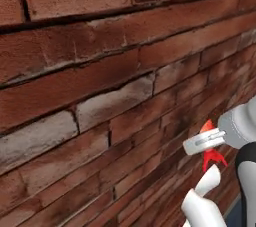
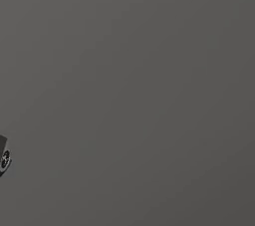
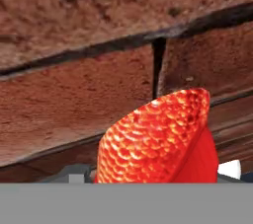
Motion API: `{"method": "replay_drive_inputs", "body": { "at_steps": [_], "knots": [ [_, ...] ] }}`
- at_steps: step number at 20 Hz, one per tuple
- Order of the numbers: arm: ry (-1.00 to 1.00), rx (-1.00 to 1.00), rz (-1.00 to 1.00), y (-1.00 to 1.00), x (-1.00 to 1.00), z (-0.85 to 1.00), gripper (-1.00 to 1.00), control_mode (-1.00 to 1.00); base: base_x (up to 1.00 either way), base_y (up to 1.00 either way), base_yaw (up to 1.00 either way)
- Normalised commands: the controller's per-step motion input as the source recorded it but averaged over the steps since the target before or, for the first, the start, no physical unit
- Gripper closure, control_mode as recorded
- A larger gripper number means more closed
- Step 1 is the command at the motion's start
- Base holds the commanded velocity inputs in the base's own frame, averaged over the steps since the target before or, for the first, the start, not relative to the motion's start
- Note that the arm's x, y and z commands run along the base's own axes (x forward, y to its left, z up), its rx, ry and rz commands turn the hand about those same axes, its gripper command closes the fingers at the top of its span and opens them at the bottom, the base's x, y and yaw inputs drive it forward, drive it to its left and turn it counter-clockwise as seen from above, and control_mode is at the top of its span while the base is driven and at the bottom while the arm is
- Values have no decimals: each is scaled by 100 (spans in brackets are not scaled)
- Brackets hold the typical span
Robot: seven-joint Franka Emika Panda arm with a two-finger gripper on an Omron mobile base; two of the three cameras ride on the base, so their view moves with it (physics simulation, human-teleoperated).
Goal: Gather the lemon wedge and lemon from the fridge and place them on a tray on the dining counter. Then gather the fishs from the fridge and place them on the other tray.
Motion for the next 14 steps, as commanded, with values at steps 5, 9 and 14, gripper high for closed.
{"method": "replay_drive_inputs", "body": {
  "at_steps": [5, 9, 14],
  "knots": [
    [0, 0, 0, 0, 0, 0, 100, 100, -25, 100, 1],
    [0, 0, 0, 0, 0, 0, 100, 100, -19, 100, 9],
    [0, 0, 0, 0, 0, 0, 100, 100, -2, 100, 16]
  ]
}}
